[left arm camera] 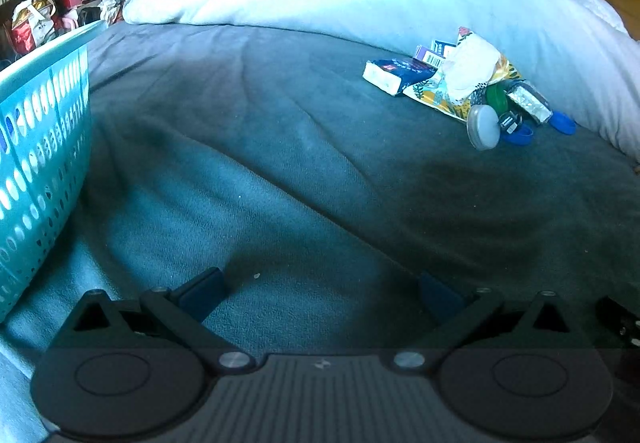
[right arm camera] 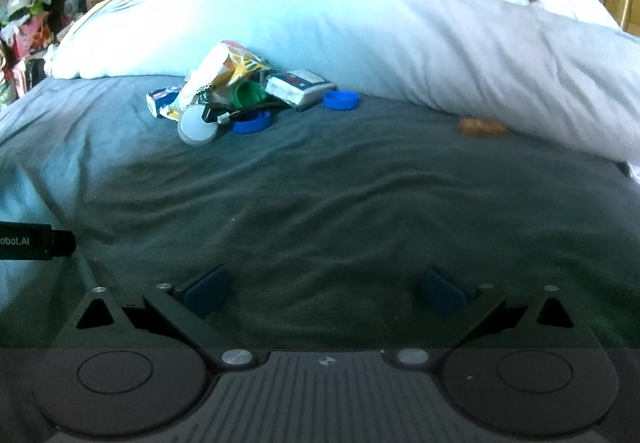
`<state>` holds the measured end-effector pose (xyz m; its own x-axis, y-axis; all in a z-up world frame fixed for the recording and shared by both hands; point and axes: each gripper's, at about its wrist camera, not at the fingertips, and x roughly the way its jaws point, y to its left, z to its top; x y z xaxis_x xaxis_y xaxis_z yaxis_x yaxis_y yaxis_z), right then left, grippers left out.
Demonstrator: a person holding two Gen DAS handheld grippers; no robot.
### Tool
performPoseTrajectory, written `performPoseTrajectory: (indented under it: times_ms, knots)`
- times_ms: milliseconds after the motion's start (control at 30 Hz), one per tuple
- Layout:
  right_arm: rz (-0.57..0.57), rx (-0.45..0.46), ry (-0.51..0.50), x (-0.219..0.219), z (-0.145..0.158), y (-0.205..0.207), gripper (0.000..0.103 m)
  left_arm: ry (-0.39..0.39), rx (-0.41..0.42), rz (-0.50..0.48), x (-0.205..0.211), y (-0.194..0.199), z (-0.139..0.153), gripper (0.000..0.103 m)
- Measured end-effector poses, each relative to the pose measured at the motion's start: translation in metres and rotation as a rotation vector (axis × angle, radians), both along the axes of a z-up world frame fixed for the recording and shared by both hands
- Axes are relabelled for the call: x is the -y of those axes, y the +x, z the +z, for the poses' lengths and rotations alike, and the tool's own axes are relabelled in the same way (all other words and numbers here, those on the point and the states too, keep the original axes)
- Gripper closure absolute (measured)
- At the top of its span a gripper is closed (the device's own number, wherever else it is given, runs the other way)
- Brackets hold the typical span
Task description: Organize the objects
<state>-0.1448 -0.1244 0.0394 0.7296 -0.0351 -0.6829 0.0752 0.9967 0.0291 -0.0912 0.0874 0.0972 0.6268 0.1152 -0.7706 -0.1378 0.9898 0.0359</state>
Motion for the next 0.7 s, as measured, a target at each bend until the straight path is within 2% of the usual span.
performPoseTrajectory:
  times_ms: [233,700]
  knots:
    - [-0.052,-0.068,0.028,-0.0019,0.0041,0.0056,0.000,-0.019,-0.005,-0.005,-0.0022,-0.0019,-0.0002,0.000]
    - [-0.060,-0.047,0.028,0.0003,0.0017,0.0023,0.000,-0.012,0.017,-0.004,0.0029,-0.0058,-0.0009,0.000]
